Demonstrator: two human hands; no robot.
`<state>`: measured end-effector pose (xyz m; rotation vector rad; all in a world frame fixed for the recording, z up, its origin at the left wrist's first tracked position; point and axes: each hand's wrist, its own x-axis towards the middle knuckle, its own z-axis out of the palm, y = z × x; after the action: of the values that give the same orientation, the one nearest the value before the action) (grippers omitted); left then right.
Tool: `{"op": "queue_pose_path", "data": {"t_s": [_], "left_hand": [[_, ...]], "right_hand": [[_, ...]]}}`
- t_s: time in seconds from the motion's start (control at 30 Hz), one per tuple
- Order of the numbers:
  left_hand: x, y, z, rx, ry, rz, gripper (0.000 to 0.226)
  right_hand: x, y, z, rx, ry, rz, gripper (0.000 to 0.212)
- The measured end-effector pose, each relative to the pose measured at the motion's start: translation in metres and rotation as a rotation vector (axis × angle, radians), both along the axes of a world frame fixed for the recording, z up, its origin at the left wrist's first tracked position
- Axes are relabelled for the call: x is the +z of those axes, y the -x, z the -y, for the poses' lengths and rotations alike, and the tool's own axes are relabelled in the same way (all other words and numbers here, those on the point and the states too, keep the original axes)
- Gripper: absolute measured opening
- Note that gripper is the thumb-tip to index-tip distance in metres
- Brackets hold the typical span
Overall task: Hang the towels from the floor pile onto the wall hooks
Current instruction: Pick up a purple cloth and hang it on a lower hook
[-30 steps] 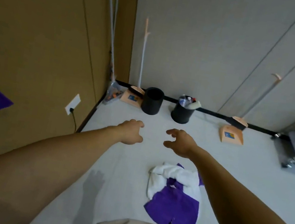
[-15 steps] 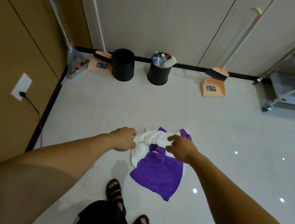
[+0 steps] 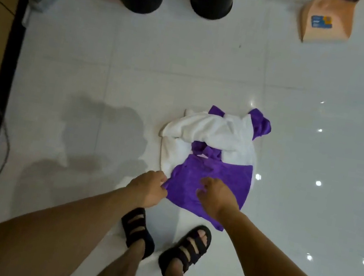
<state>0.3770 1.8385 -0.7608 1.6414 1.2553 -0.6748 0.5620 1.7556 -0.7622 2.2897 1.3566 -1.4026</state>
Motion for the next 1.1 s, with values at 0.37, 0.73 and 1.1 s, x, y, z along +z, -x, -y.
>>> {"op": "queue_pose_path", "data": {"t_s": [0.37, 0.73, 1.1], "left_hand": [[-0.276, -0.019, 0.005, 0.032, -0.091, 0.044, 0.021], [-0.307, -0.008, 0.003, 0.140, -0.096, 0.033, 0.036], [-0.078, -0.070, -0.018, 0.119, -0.060, 0.449, 0.060]], "right_hand": [[-0.312, 0.017, -0.022, -0.138, 0.027, 0.125, 0.047], [-0.357, 0.019, -0.027, -0.210, -0.092, 0.220, 0.039], [-0.037, -0.018, -0.047, -1.042, -0.607, -0.475, 0.033]]}}
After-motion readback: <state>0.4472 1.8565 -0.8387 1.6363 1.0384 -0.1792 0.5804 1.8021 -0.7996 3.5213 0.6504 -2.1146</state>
